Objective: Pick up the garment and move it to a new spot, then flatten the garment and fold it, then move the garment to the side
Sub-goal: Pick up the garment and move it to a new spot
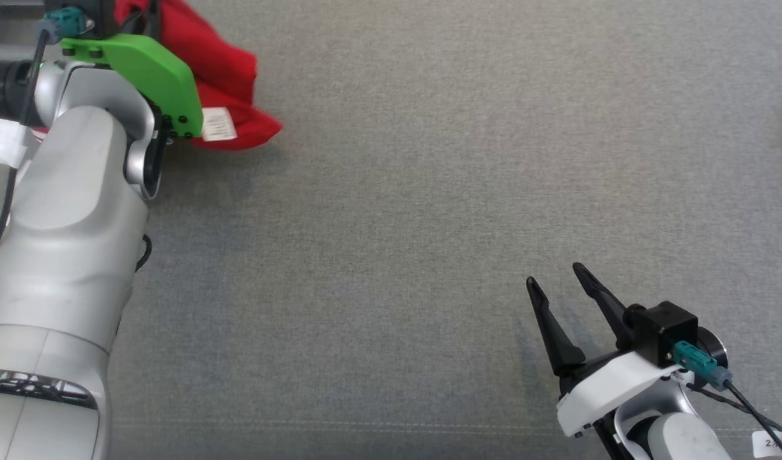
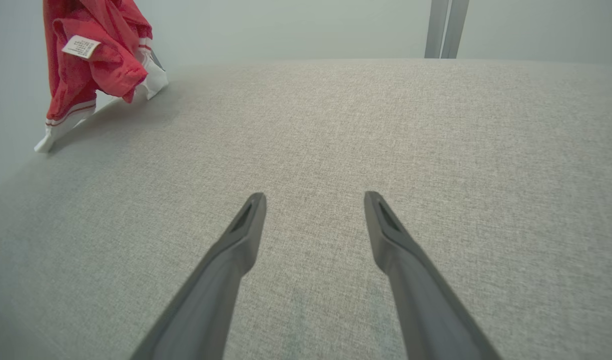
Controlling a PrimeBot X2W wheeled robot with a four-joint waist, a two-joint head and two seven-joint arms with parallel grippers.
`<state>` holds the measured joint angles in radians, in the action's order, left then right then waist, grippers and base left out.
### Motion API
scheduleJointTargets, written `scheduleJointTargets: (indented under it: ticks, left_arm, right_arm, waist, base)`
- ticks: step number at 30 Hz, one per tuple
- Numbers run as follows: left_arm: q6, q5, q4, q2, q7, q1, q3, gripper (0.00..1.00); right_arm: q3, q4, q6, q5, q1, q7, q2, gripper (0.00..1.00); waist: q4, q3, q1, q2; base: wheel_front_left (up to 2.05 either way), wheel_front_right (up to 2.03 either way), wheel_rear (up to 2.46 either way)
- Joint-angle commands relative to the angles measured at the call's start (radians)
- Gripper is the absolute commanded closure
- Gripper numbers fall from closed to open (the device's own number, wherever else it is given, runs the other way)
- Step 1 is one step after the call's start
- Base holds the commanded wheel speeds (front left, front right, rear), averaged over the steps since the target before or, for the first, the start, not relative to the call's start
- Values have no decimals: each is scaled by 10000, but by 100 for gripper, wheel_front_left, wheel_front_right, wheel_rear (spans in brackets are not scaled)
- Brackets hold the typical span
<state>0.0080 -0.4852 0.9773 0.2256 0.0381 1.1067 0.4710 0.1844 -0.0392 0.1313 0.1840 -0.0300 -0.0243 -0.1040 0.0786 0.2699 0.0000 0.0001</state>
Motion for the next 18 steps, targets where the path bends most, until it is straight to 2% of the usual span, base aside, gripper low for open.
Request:
scheduleJointTargets:
  ticks: [1,11,18]
  left_arm:
    - [-80,65,-137,-108,82,183,60,100]
    - [-689,-146,-1176,-1152,-14,206,601,100]
    - [-877,-441,-2003,-1597,-580,-195,1153,100]
  right_arm:
    - [54,120,-12,82,-87,-107,64,0]
    - [403,928,-12,245,-243,-600,398,0]
    - [458,1253,-12,324,-294,-878,474,0]
  waist:
    - [-648,-585,0,-1]
    - [-2197,-1282,0,-1]
    - [-3038,-1307,0,-1]
  base:
    - [0,0,0]
    - [0,0,0]
    - [0,0,0]
